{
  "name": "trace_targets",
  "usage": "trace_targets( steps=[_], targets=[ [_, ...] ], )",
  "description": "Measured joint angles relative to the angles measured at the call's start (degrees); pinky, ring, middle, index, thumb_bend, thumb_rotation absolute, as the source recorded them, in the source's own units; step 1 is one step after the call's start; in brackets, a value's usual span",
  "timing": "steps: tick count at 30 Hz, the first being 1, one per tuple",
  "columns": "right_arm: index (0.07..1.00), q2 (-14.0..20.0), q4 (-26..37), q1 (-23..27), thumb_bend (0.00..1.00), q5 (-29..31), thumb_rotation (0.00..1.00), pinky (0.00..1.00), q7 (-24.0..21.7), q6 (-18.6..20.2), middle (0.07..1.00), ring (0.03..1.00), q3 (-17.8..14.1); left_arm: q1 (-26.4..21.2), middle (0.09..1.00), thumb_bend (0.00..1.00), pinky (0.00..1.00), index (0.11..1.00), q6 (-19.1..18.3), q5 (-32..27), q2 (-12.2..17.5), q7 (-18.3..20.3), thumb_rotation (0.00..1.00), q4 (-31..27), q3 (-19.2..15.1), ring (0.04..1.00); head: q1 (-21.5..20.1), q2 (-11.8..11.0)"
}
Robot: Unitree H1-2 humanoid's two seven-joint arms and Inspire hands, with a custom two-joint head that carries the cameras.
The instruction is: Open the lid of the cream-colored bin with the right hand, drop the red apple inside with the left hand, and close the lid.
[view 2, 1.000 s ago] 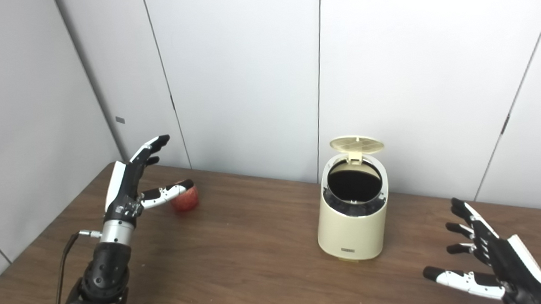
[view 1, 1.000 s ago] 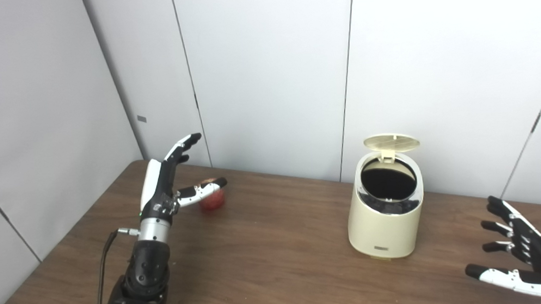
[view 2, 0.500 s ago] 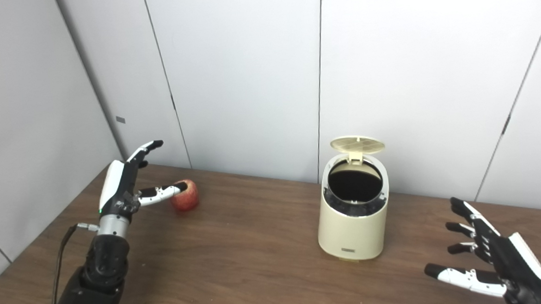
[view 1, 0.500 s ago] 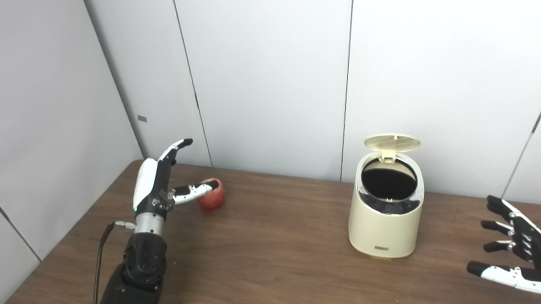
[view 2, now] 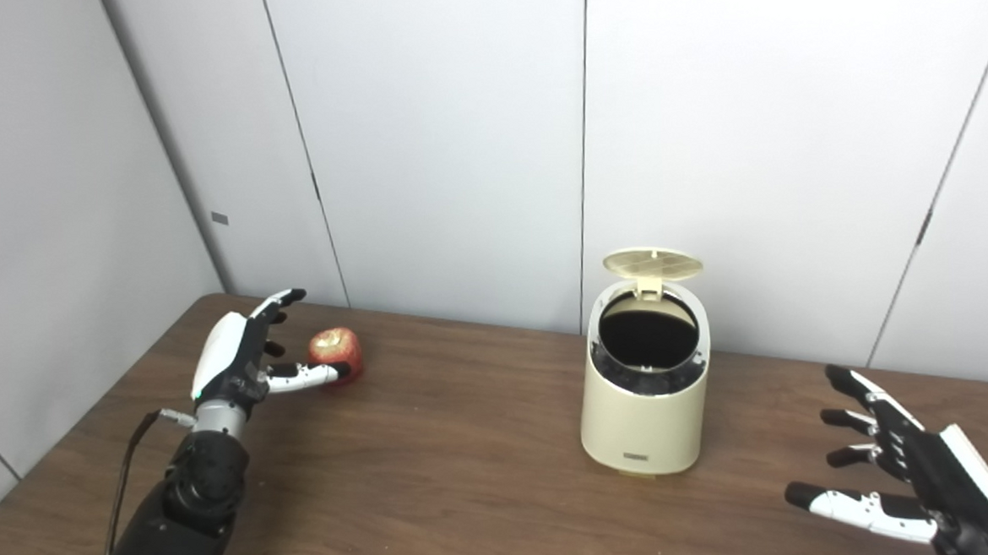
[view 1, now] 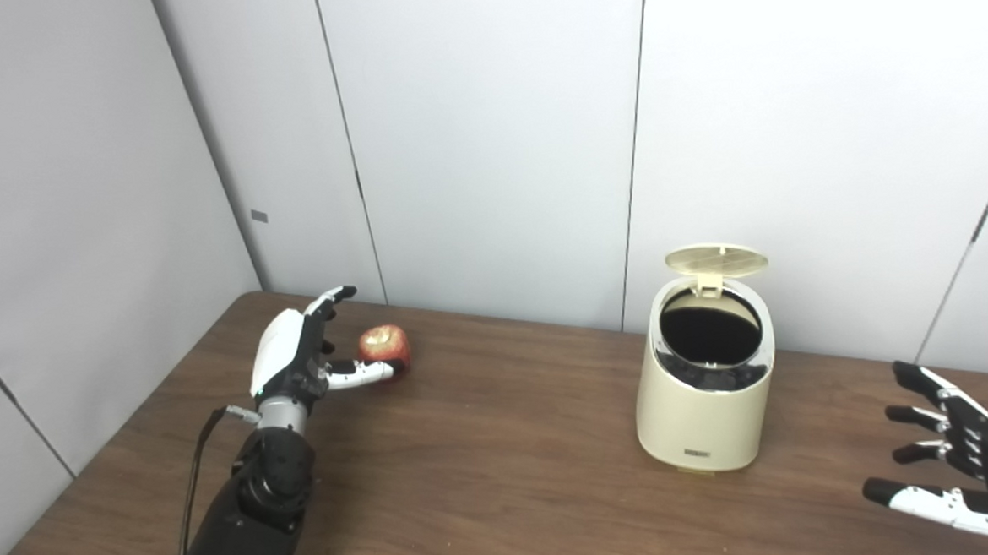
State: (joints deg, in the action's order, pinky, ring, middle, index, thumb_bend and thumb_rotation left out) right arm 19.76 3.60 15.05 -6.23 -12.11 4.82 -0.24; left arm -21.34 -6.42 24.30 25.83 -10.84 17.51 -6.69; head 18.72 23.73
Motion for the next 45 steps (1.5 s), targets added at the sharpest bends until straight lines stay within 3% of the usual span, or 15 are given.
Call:
trace_targets(
  steps=[4, 7, 14, 18, 22, 45],
  targets=[
    [0.888, 0.1, 0.1, -0.1, 0.90, 0.0, 0.33, 0.62, -0.1, 0.0, 0.923, 0.816, -0.1, -0.4, 0.900, 0.93, 0.67, 0.885, -0.5, 0.1, 0.0, 0.0, 0.22, 0.9, 0.5, 0.881, 0.0, 0.2],
    [0.892, 0.2, 0.2, -0.2, 0.90, 0.2, 0.32, 0.61, -0.1, 0.0, 0.922, 0.812, -0.2, -0.7, 0.848, 0.93, 0.61, 0.864, -0.4, 1.0, 0.1, -0.3, 0.22, 2.8, 1.3, 0.810, 0.0, 0.2],
    [0.905, 0.3, 0.7, -0.5, 0.90, 0.6, 0.33, 0.62, -0.7, 0.5, 0.928, 0.816, -0.2, -1.5, 0.810, 0.95, 0.56, 0.820, 2.2, 1.4, 0.5, -3.1, 0.21, 8.7, 2.6, 0.754, -0.2, 0.5],
    [0.903, 0.3, 0.8, -0.6, 0.89, 0.5, 0.33, 0.61, -0.8, 0.5, 0.929, 0.814, -0.3, -1.6, 0.796, 0.92, 0.56, 0.824, 2.4, 1.8, 0.6, -3.7, 0.22, 9.9, 3.2, 0.746, -0.3, 0.5],
    [0.903, 0.3, 1.8, -0.8, 0.89, 0.6, 0.33, 0.63, -0.8, 1.1, 0.928, 0.817, -0.3, -1.9, 0.727, 0.92, 0.53, 0.797, 2.4, 1.6, 0.6, -3.8, 0.19, 10.4, 3.3, 0.680, -0.4, 0.6],
    [0.923, 0.3, 5.0, -2.1, 0.83, 0.5, 0.27, 0.67, -0.9, 3.6, 0.932, 0.837, -0.4, -4.7, 0.750, 0.91, 0.58, 0.805, 6.2, -0.4, 0.6, -6.2, 0.17, 16.6, 4.1, 0.720, -1.8, 1.8]
  ],
)
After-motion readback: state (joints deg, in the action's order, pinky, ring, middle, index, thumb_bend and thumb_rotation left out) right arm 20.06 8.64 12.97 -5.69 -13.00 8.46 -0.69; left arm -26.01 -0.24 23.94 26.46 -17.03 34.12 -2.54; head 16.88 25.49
